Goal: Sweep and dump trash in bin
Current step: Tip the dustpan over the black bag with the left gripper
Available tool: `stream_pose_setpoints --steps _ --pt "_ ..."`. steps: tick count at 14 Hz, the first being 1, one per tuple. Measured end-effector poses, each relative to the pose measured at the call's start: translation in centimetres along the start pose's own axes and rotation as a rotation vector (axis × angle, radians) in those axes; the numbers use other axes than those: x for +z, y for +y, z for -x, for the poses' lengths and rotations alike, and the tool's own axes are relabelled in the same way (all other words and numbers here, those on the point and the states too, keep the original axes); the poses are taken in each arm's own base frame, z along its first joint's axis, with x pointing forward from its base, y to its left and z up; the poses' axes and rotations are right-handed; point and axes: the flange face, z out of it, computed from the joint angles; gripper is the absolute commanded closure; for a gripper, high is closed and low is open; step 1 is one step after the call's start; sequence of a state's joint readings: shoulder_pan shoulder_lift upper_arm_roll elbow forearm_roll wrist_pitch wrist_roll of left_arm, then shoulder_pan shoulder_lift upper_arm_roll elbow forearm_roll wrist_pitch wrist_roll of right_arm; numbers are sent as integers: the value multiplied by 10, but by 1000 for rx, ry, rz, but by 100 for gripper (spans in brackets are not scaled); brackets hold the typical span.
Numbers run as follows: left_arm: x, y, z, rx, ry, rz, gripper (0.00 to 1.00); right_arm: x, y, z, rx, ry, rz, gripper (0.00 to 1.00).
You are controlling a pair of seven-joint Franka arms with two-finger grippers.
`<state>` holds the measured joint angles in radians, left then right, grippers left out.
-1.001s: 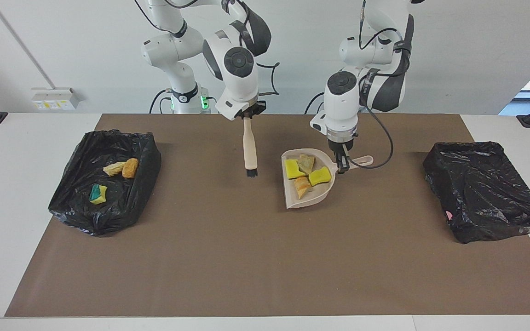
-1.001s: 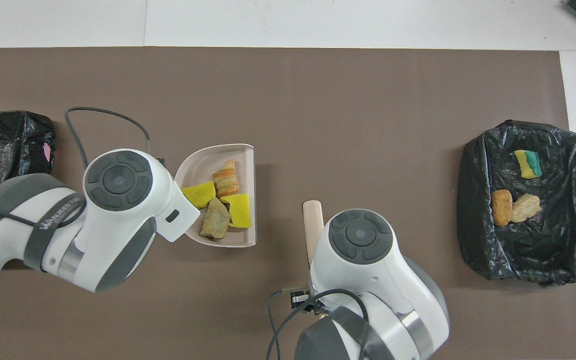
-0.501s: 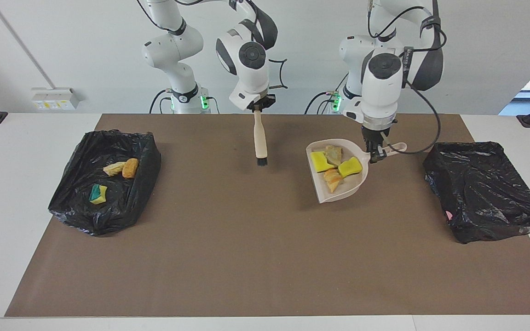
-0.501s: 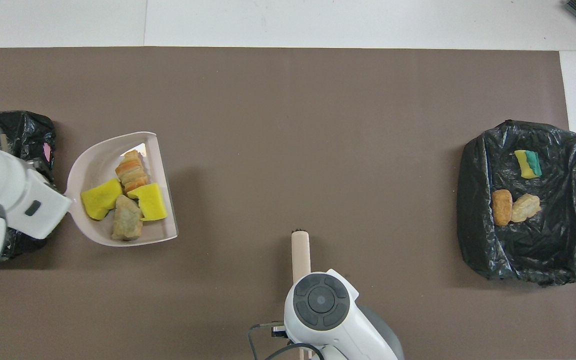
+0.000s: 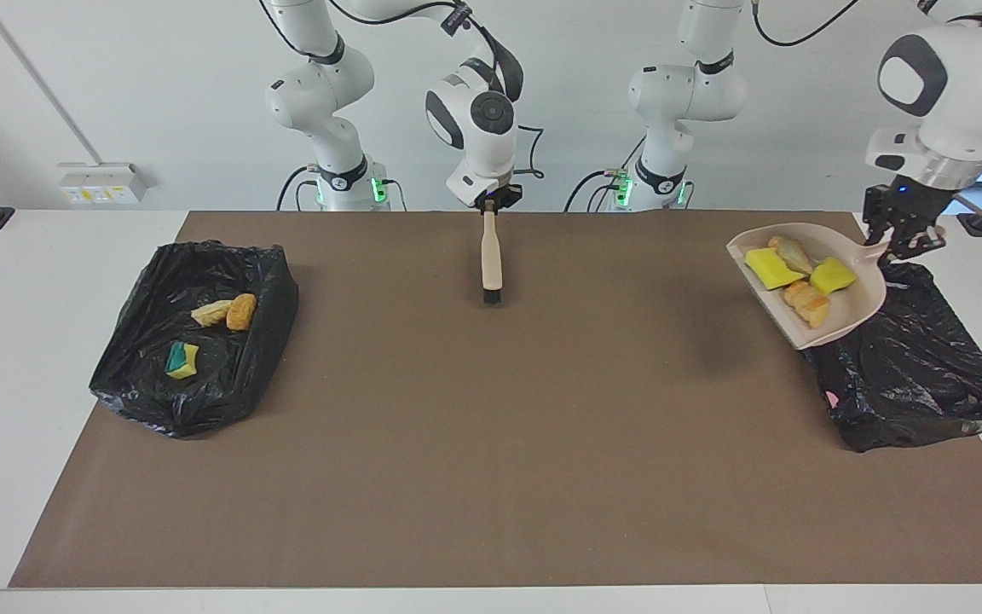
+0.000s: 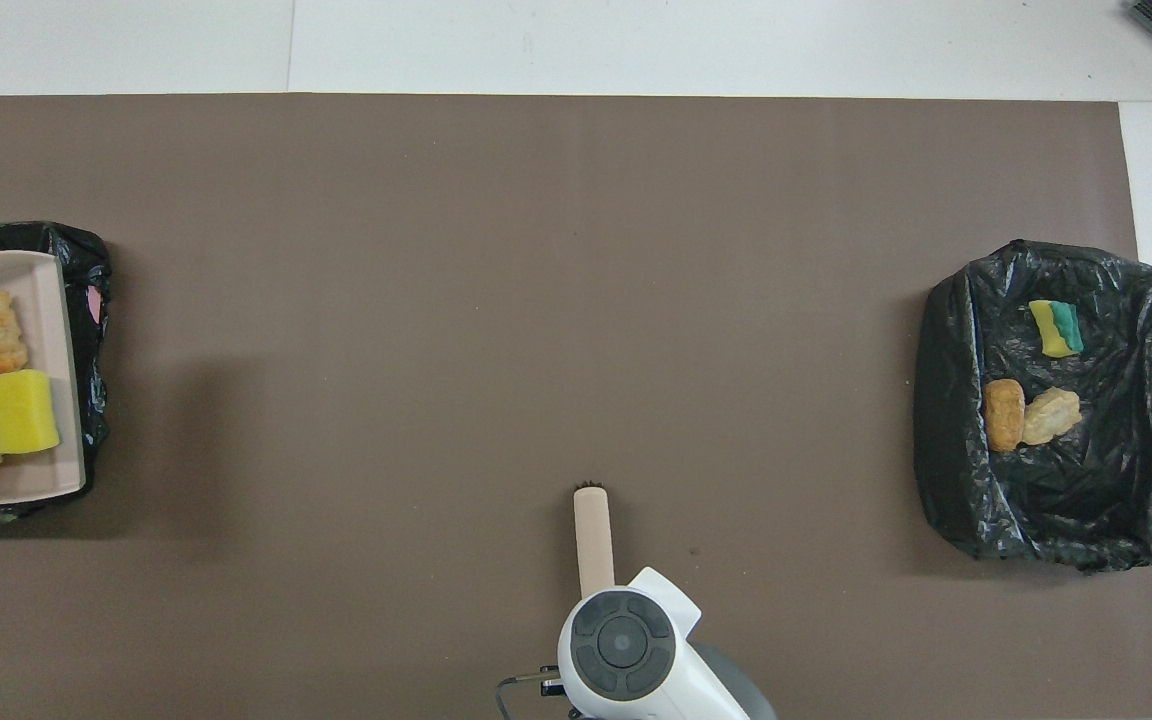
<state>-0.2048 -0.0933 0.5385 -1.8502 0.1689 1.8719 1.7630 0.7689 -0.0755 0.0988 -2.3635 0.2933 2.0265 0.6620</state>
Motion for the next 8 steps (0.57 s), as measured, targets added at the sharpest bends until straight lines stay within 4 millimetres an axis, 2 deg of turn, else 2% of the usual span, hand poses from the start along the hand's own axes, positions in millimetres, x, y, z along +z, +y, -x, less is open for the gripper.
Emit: stream_pose_setpoints --steps 3,8 --pt "0 -16 30 63 -53 -20 100 2 2 -1 0 -4 2 100" --pt "32 -58 56 173 -219 25 100 5 6 -3 17 -21 -4 100"
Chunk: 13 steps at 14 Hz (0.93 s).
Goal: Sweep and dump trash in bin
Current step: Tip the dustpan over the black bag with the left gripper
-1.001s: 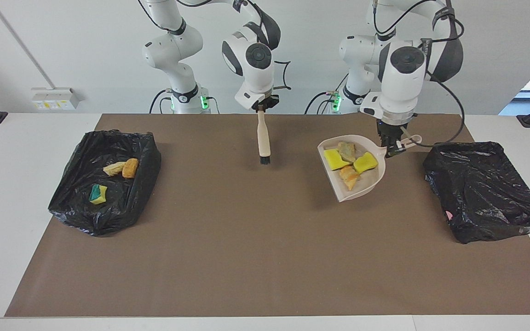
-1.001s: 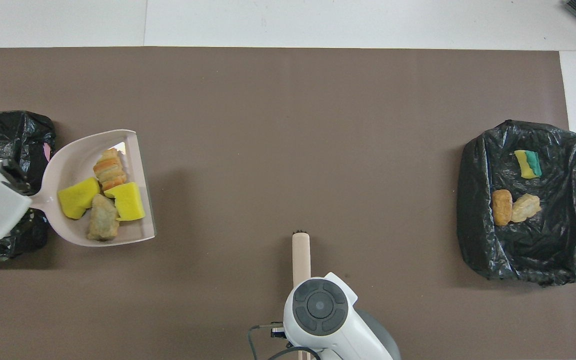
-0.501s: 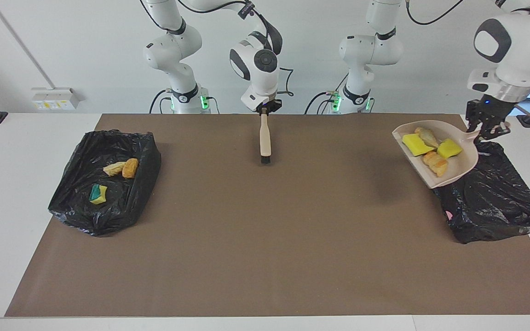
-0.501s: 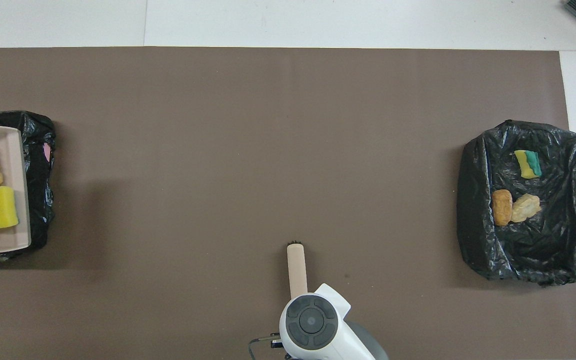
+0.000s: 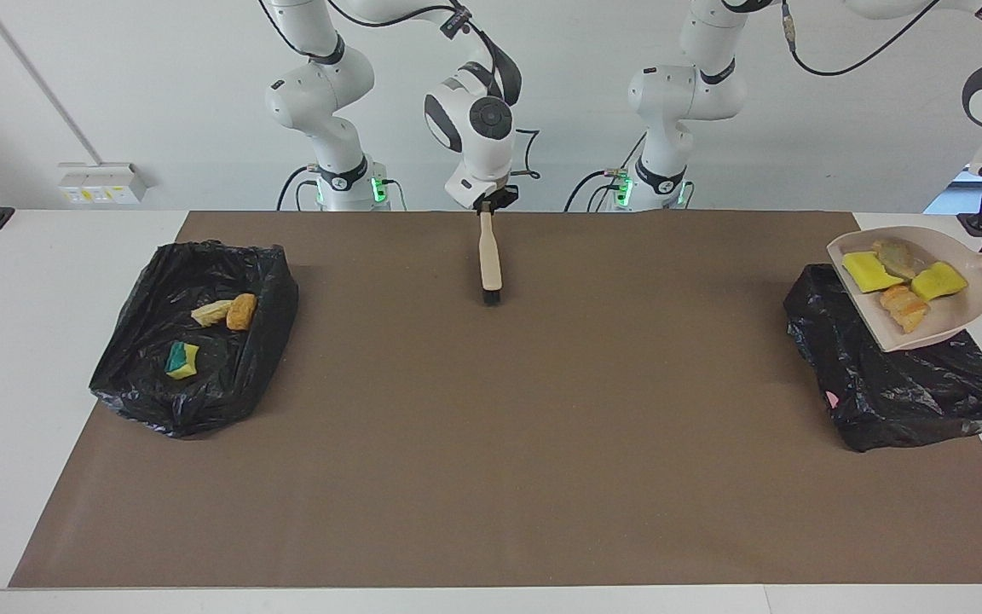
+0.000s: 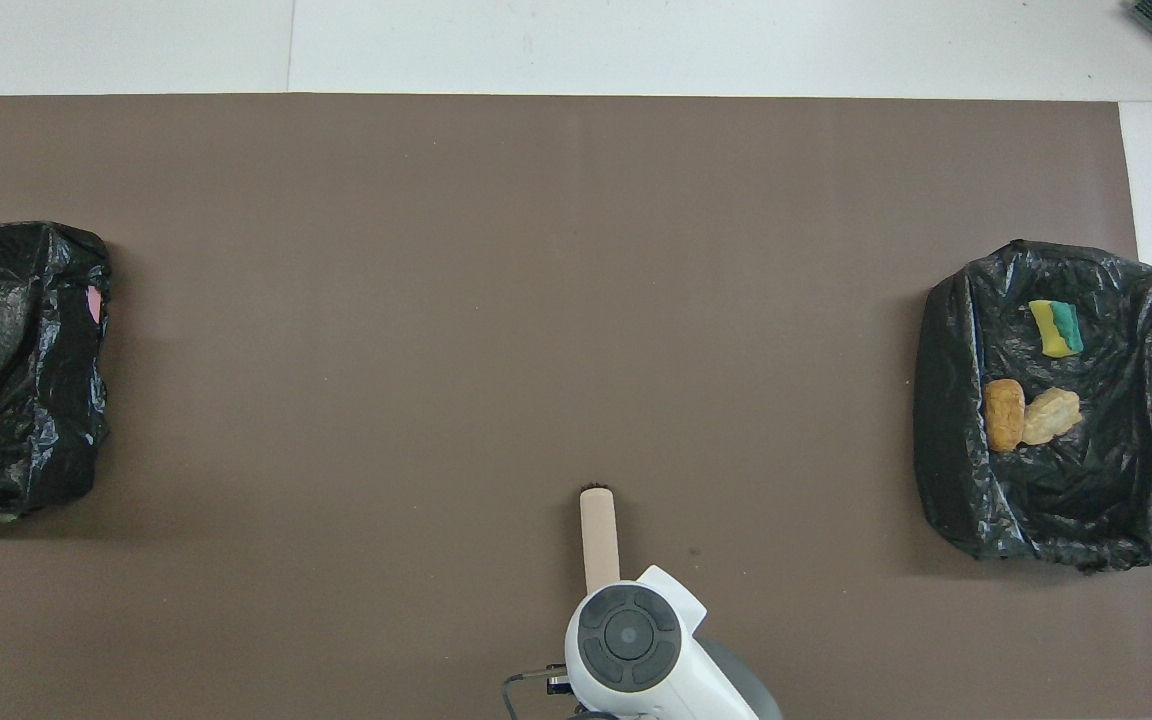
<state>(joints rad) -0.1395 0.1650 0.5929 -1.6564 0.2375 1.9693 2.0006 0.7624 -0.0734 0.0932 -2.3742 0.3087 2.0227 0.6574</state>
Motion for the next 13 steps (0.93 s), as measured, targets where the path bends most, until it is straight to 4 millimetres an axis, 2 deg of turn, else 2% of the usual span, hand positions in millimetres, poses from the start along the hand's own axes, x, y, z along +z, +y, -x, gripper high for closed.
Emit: stream_pose_setpoints --steps 2,3,5,6,7,8,9,13 --pt "13 -7 16 -1 -61 -6 100 0 3 -3 12 -14 -17 100" --pt "17 -7 24 2 -93 -13 100 0 4 -5 4 -16 -20 94" --pt "24 -10 31 13 -148 -17 100 0 5 -6 -3 -17 -22 89" --pt "25 -11 30 18 -167 -9 100 0 5 -6 -3 -17 -22 78" --pt "26 -13 29 20 -191 2 100 0 5 -6 -3 -17 -22 50" --pt "27 -14 27 8 -214 10 100 0 5 -6 -3 -18 -22 11" --pt "26 -16 25 -13 -248 19 100 0 5 -6 -6 -18 -22 0" --pt "21 -26 12 13 -360 37 100 -5 6 -13 -64 -13 -32 0"
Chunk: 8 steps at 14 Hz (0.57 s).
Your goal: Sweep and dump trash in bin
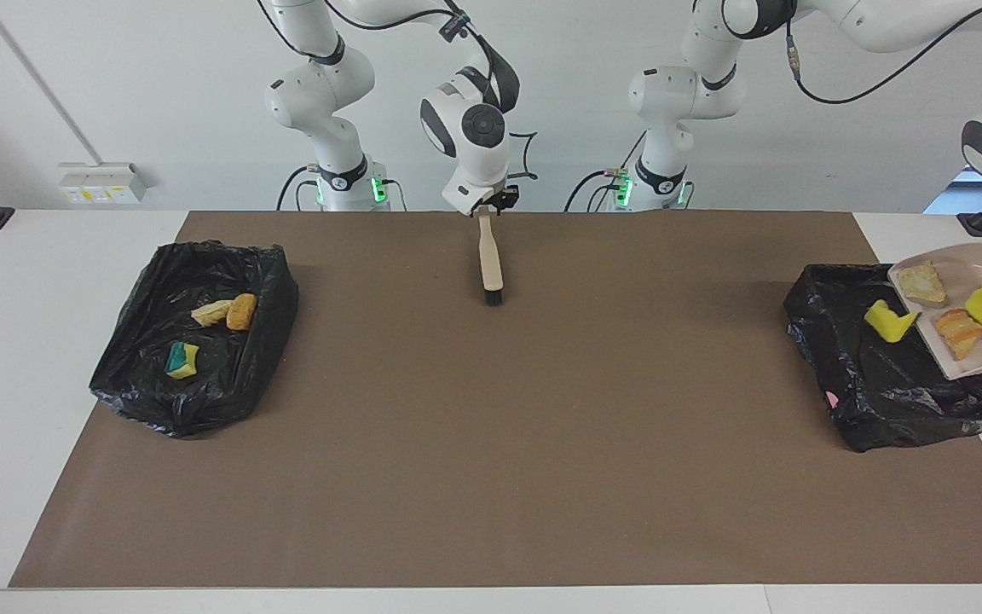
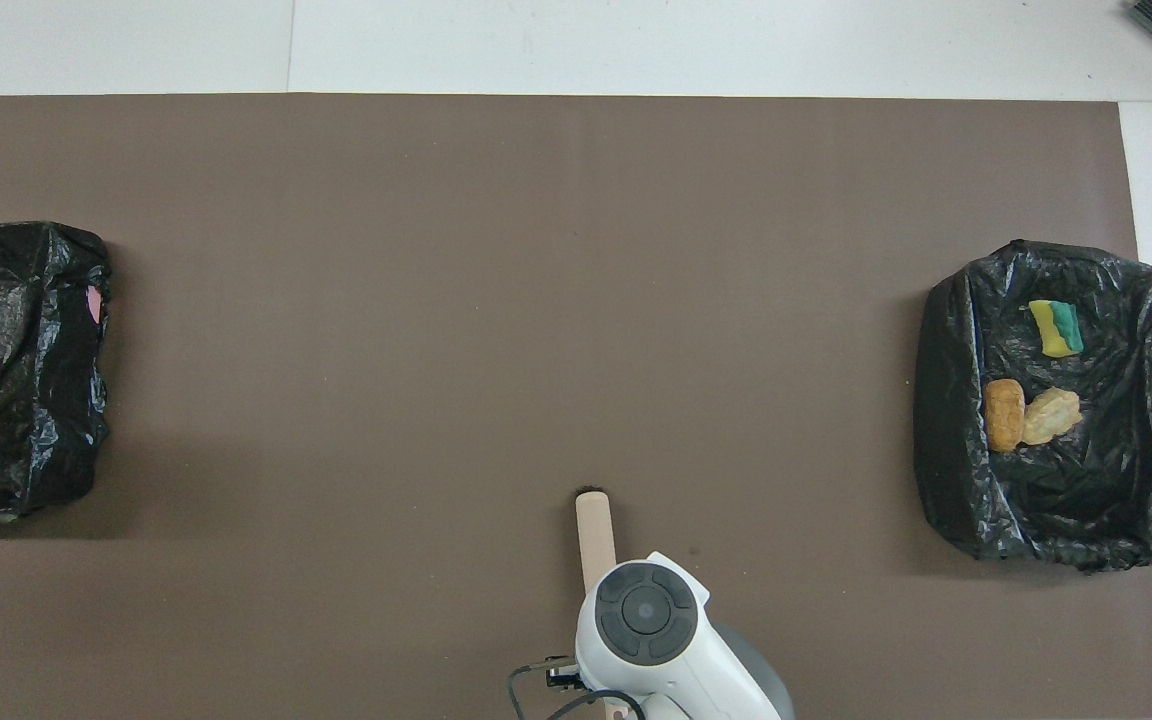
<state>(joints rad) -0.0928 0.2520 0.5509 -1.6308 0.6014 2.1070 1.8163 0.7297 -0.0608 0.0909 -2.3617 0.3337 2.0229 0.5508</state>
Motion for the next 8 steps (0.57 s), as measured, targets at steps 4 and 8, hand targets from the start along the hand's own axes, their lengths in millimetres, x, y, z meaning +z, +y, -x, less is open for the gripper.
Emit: stream_pose_setpoints --steps 4,8 --pt "-7 -4 -1 63 -110 14 100 -22 2 -26 15 32 -30 0" --pt "-19 -11 -4 112 -238 16 100 -60 22 -64 17 136 10 0"
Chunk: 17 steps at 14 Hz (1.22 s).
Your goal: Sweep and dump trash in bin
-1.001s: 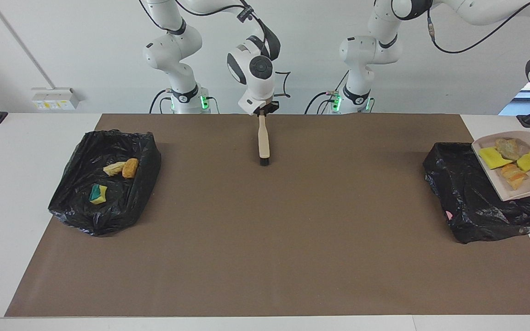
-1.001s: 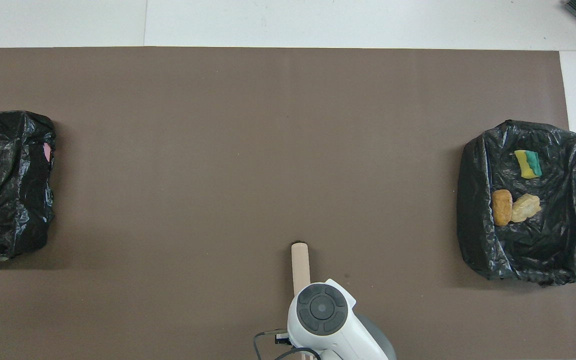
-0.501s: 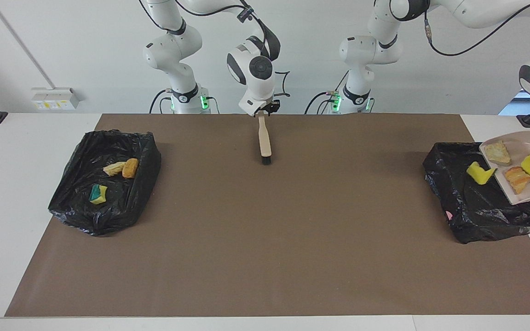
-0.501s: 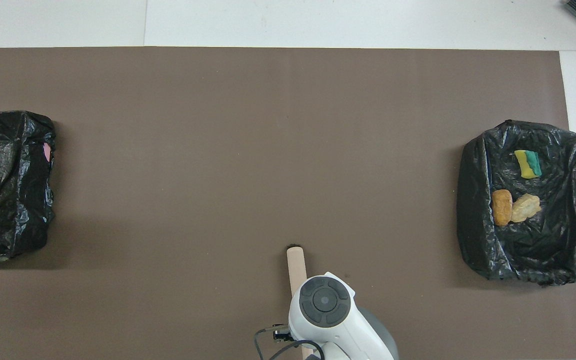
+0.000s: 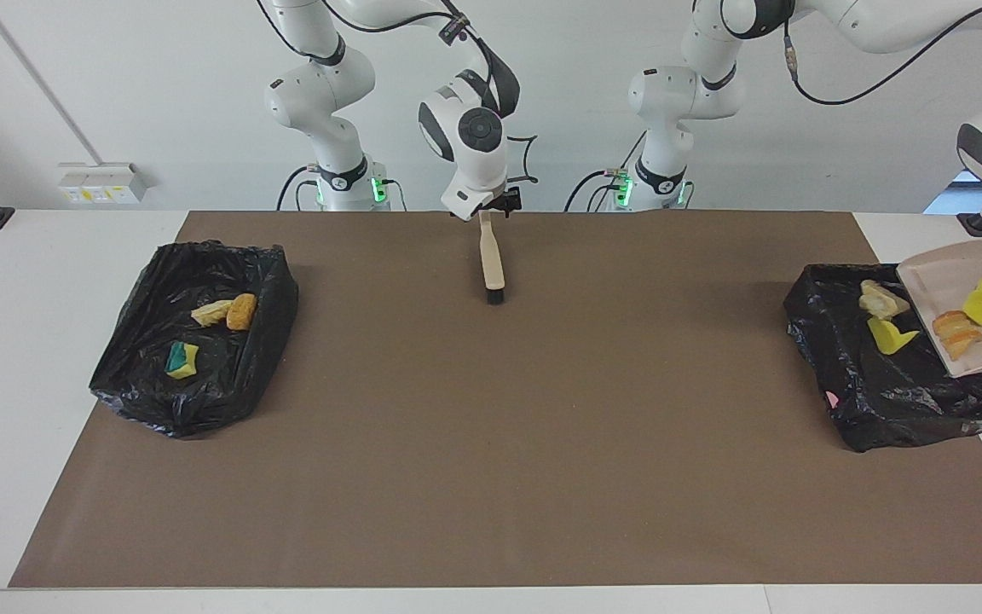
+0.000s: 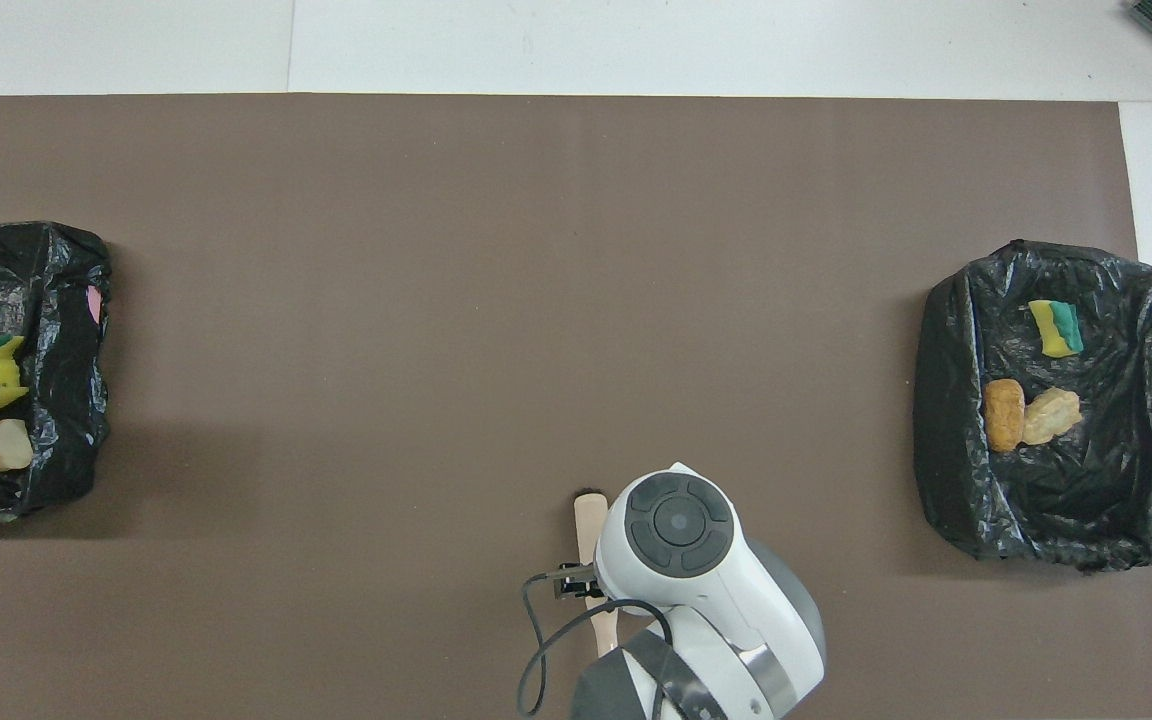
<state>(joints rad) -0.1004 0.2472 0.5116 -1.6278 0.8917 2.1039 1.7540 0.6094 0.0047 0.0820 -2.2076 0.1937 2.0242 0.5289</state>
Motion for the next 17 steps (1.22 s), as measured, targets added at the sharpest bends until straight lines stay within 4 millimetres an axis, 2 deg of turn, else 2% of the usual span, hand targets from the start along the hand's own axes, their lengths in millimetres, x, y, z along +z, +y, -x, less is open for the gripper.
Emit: stream_pose_setpoints --steps 3,5,8,13,15,17 --pt "-15 -4 5 -9 -26 8 100 -27 16 -33 29 65 2 0" --pt "-32 -5 12 -39 -16 14 100 -55 40 -59 45 118 -13 0" --pt "-51 -5 12 -92 74 33 100 -86 74 -84 26 190 6 0" --pt "-81 -24 -18 -156 247 -18 100 -137 125 -107 34 259 97 0" --pt "-93 -32 -32 -205 317 -33 100 -163 163 -116 27 266 101 0" --pt "-113 -42 -55 -251 367 -28 100 -194 206 -122 14 275 102 0"
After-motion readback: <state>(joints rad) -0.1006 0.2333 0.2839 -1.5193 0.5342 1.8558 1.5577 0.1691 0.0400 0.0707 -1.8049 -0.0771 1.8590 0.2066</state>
